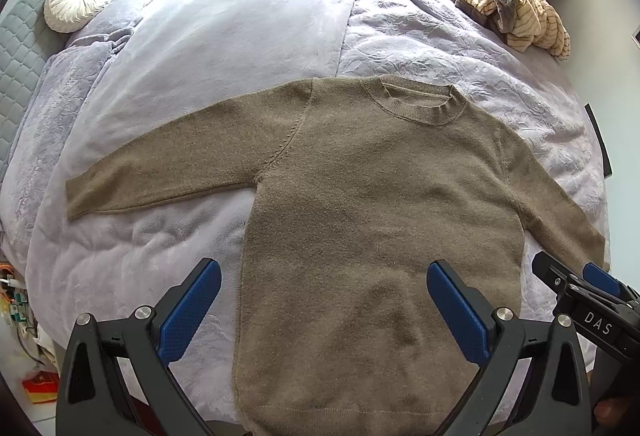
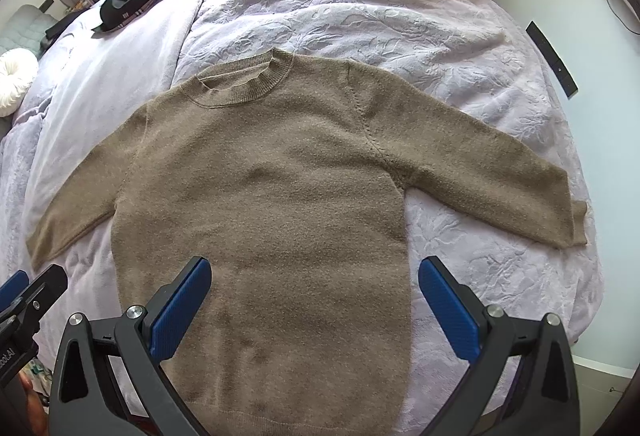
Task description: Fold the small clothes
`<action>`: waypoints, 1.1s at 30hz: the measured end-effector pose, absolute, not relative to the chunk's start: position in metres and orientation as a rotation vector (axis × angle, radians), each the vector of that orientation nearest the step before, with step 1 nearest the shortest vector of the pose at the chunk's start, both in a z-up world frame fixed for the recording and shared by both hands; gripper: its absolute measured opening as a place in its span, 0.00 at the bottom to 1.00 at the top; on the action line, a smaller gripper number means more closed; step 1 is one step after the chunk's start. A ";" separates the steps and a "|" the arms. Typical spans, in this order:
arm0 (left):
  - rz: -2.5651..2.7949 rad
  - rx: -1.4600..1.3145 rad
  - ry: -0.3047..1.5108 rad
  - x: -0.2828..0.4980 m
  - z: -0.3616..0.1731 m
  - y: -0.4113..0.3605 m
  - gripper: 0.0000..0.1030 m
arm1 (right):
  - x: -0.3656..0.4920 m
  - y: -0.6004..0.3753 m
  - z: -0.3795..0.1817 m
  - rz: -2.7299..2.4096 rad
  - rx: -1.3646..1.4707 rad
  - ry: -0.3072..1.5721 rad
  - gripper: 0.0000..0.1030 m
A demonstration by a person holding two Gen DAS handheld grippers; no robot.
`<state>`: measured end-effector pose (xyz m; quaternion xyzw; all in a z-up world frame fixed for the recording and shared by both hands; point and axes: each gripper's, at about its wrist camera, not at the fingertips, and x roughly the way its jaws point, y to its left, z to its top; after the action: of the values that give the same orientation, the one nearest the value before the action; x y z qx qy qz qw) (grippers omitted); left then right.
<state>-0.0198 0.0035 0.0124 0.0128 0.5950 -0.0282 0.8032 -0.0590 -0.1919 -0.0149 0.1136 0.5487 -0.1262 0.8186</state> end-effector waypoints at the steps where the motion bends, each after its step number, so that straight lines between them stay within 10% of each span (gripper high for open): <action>1: -0.061 0.028 1.276 -0.020 0.012 0.004 1.00 | -0.060 -0.192 -0.014 -0.269 0.240 1.168 1.00; 33: -0.067 -0.001 1.299 -0.036 0.006 0.006 1.00 | -0.063 -0.184 -0.016 -0.278 0.221 1.202 1.00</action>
<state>-0.0364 0.0063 0.0063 -0.0004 0.6048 -0.0312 0.7958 -0.0625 -0.1839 -0.0165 0.1034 0.5625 -0.1301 0.8099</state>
